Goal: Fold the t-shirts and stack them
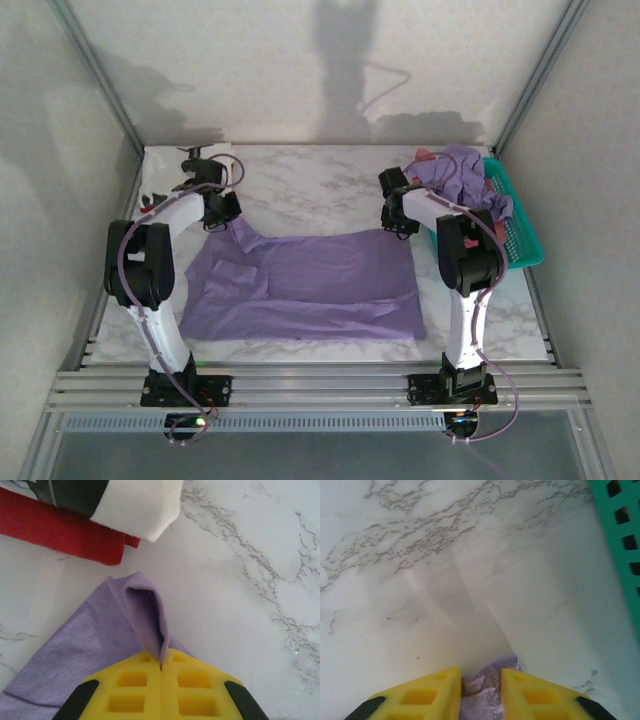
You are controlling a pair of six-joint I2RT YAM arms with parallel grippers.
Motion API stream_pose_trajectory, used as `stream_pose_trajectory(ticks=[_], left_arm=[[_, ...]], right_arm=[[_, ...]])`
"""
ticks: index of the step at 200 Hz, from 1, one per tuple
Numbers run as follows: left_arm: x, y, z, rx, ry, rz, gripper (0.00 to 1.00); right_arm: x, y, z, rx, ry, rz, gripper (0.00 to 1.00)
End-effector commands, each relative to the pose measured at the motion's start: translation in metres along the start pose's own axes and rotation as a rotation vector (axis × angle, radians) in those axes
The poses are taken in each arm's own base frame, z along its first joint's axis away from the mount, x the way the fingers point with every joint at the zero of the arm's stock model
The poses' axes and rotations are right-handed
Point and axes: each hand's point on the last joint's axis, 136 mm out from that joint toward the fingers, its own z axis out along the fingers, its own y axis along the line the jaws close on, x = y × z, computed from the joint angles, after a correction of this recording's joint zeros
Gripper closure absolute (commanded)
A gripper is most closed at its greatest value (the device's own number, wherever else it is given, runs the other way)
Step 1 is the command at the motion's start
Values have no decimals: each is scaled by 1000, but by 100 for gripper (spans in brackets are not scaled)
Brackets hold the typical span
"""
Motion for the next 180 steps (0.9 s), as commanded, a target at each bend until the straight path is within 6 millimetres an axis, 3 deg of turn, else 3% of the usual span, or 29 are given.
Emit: stream_pose_trajectory(ticks=[1,31,85,180], left_arm=[[-4,-4,-17,-3,-21,22,100],[-5,-4,-23,-2,-29,22,100],[-15,-7,-47,13,-68,9,100],[-5,-1,-109,35,-139,-29,100]], right_arm=[[17,-6,16,22,54,0,74],[14,-4,11,6,44,-2,86],[-2,-1,-25,27,-23,-49,98],[9,-13,-82,12,-87,-3,100]])
